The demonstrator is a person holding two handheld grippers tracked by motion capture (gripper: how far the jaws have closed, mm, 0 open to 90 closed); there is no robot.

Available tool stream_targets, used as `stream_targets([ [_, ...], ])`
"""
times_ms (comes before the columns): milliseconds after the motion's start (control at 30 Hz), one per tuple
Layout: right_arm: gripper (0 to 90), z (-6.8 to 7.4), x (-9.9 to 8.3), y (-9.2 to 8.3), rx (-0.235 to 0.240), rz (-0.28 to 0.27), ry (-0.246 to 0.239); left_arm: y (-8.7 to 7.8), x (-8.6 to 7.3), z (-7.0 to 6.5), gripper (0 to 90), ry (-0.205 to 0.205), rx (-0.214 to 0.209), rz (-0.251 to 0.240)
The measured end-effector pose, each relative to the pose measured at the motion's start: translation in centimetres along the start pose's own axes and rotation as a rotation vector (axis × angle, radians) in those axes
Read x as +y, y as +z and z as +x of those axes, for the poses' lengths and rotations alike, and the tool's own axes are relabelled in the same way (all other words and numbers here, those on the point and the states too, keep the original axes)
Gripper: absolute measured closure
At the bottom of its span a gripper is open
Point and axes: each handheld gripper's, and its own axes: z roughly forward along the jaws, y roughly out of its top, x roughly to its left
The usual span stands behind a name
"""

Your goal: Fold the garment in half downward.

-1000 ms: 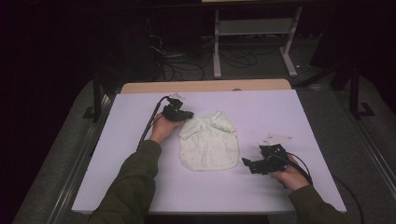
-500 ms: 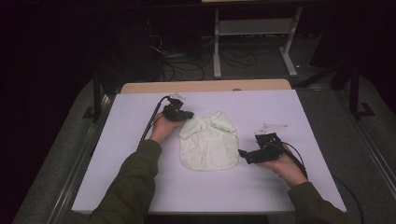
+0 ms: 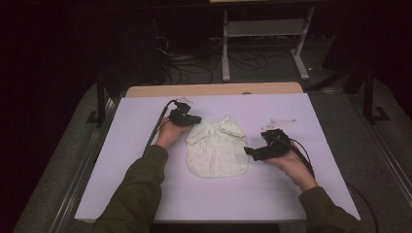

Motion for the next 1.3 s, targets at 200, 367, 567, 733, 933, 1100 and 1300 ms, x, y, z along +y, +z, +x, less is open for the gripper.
stream_targets([
  [200, 9.6, -0.5, 0.6, 0.5, 0.001, 0.003, 0.000, 0.0, 0.0, 0.0, 87.9, -0.005, 0.003, 0.001],
  [367, 10.5, -0.8, 1.1, 0.9, 0.011, 0.002, 0.001, 0.0, 0.0, -0.1, 87.9, -0.004, 0.005, 0.004],
  [567, 12.0, -1.2, 1.9, 1.6, 0.006, 0.009, 0.000, 0.0, 0.1, -0.1, 88.0, -0.001, 0.008, 0.005],
  [733, 13.0, -1.5, 2.5, 2.1, 0.005, 0.010, 0.004, 0.0, 0.1, -0.1, 88.0, 0.002, 0.011, 0.009],
  [933, 14.4, -1.8, 3.2, 3.1, 0.005, 0.015, -0.006, 0.0, 0.1, -0.2, 88.0, 0.005, 0.016, 0.013],
  [1100, 15.6, -2.1, 3.7, 4.1, 0.000, 0.024, -0.010, 0.0, 0.1, -0.2, 88.1, 0.004, 0.018, 0.012],
  [1300, 23.2, -2.5, 4.3, 5.2, 0.011, 0.014, -0.014, 0.0, 0.2, -0.3, 88.1, -0.001, 0.020, 0.014],
])
